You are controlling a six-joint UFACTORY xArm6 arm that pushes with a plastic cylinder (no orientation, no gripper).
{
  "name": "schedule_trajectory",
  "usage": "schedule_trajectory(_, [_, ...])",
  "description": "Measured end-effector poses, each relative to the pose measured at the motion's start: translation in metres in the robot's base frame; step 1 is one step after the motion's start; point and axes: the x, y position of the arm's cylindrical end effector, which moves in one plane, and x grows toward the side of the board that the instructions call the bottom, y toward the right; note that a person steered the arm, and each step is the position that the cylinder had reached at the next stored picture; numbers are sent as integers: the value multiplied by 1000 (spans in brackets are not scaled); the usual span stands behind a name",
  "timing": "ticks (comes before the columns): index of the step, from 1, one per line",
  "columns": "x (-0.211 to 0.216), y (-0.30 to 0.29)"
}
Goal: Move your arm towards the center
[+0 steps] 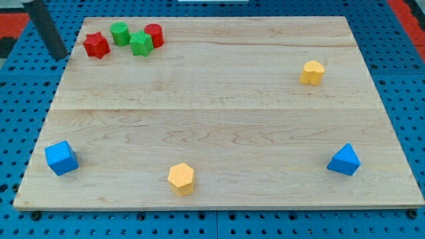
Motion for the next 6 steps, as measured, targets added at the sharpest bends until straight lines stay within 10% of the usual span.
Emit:
schedule_trajectory(3, [7, 129])
schedule_trajectory(6, [166, 313])
